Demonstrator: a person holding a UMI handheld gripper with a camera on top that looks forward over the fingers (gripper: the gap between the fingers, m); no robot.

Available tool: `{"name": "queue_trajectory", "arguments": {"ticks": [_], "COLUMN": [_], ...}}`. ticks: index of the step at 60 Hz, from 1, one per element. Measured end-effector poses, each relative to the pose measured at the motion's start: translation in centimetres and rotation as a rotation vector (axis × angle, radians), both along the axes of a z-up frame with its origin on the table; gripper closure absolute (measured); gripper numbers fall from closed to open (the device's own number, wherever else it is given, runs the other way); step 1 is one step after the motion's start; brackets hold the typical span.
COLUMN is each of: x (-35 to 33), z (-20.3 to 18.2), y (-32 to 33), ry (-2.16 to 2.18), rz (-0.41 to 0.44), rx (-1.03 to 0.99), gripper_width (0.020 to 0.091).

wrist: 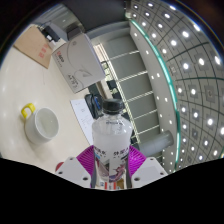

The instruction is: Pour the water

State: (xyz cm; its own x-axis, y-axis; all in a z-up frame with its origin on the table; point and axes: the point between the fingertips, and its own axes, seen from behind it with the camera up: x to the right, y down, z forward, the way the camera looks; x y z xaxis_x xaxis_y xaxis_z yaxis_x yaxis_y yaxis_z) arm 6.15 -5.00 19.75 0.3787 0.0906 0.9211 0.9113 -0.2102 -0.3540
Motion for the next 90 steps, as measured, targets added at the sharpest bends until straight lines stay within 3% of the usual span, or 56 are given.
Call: {"name": "queue_trajectory", "arguments": {"ticks": [6, 17, 37, 39, 51, 53, 57, 67, 74, 90], "x": [0.9, 1.7, 5.5, 5.4, 5.8, 5.7, 5.6, 6.9, 6.6, -0.1], "z": [0.2, -4.2, -13.9, -13.5, -13.7, -14.5, -15.5, -14.3, -10.8, 1.0], "y": [-0.1, 0.3, 0.8, 1.0, 0.6, 0.2, -0.5, -2.8, -6.1, -15.3], "ry": [0.331, 0.800, 1.057, 1.093, 1.143, 1.140, 1.162, 1.188, 1.156, 1.092], "rz": [-0.037, -0.054, -0.128, -0.105, -0.098, -0.115, -0.155, -0.302, -0.396, -0.412], "rx": [-0.018, -0.104, -0.195, -0.163, -0.161, -0.193, -0.247, -0.251, -0.255, -0.270], "gripper_width": [0.0699, 0.0700, 0.0685, 0.0680, 0.0547, 0.0479, 0.0241, 0.0245, 0.0243, 0.0242]}}
